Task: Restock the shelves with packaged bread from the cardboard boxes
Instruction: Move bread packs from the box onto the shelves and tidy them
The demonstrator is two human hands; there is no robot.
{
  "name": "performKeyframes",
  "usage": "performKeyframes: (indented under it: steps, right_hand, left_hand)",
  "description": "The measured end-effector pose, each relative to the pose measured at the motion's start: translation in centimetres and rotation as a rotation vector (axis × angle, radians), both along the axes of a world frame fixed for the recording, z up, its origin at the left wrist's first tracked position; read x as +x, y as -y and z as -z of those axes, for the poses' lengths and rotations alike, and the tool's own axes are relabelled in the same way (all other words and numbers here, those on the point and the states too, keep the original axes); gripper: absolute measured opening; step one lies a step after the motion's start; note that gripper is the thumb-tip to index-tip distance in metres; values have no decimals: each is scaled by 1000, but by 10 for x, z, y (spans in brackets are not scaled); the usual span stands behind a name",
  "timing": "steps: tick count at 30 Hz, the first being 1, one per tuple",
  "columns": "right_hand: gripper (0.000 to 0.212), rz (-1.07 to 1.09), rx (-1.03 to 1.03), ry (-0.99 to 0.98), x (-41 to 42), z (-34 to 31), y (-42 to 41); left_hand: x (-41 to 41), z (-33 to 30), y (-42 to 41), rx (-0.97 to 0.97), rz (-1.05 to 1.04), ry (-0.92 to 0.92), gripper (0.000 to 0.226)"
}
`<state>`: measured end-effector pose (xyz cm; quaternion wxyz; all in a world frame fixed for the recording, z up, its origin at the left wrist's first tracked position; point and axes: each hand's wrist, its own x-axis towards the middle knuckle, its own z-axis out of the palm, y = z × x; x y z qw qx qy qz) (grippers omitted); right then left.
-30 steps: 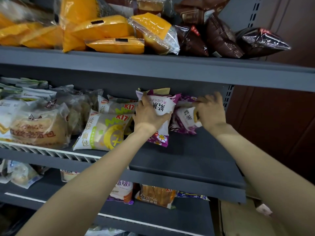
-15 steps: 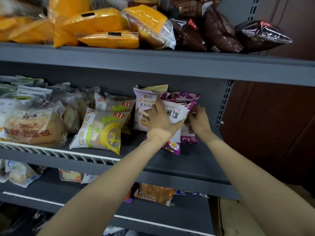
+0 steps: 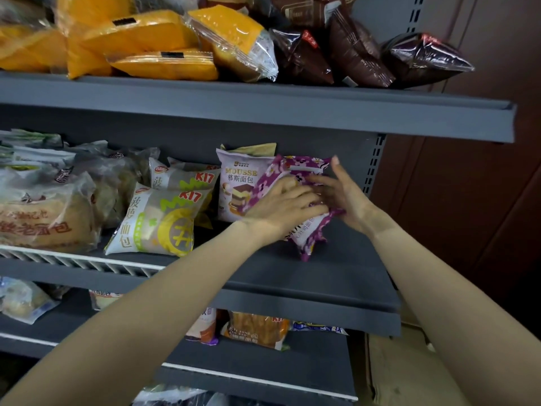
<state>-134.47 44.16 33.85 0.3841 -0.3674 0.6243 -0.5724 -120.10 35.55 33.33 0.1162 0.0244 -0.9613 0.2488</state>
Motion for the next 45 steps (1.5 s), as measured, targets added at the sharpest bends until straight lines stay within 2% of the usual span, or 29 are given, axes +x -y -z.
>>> performKeyframes:
  steps: [2, 5, 6, 8, 11, 12, 15, 17, 20, 22, 25, 28, 30, 35, 38, 42, 45]
  right_hand:
    - [72, 31, 14, -53, 0, 5, 2]
    - [34, 78, -4, -175, 0, 12, 4]
    - [28, 78, -15, -211, 1, 14, 4]
    - [45, 60, -52, -258, 3, 20, 5]
    - [65, 73, -88, -352, 8, 34, 5]
    - [77, 66, -85, -389, 8, 39, 6]
    - [105, 101, -122, -430, 13, 53, 8]
    - [109, 205, -180, -472, 18, 60, 8]
    - [97, 307, -256, -587, 28, 66, 5]
    - [82, 342, -261, -693, 34, 69, 2]
    - [67, 414, -146, -900, 41, 69, 1]
    - [67, 442, -22, -1219, 43, 62, 4]
    - [70, 399, 33, -1324, 45, 56, 6]
    - [74, 374, 91, -1281, 47, 48, 4]
    - [74, 377, 141, -1273, 51, 44, 3]
    - [70, 355, 192, -1247, 63, 39, 7]
    - [64, 333, 224, -1179, 69, 36, 10]
  left_hand:
    - [-1, 1, 14, -177, 129, -16, 56]
    - [2, 5, 28, -390, 153, 19, 51]
    - [3, 7, 30, -429, 133, -2, 50]
    - [6, 15, 29, -412, 27, -73, 56]
    - [9, 28, 32, -188, -208, -295, 58]
    - [7, 29, 32, -102, -296, -377, 63]
    - [8, 29, 26, 201, -507, -488, 73]
    - [4, 33, 26, 490, -547, -490, 76]
    - [3, 33, 25, 753, -404, -485, 70]
    - [3, 30, 25, 838, -301, -489, 67]
    - [4, 25, 24, 890, -267, -464, 63]
    - [5, 23, 24, 902, -277, -439, 62]
    - [7, 24, 26, 918, -299, -458, 60]
    - [12, 19, 32, 1104, -365, -574, 47]
    - [14, 17, 36, 1219, -348, -534, 45]
    - [21, 15, 39, 1236, -344, -479, 37]
    - [25, 13, 32, 1315, -320, -368, 44]
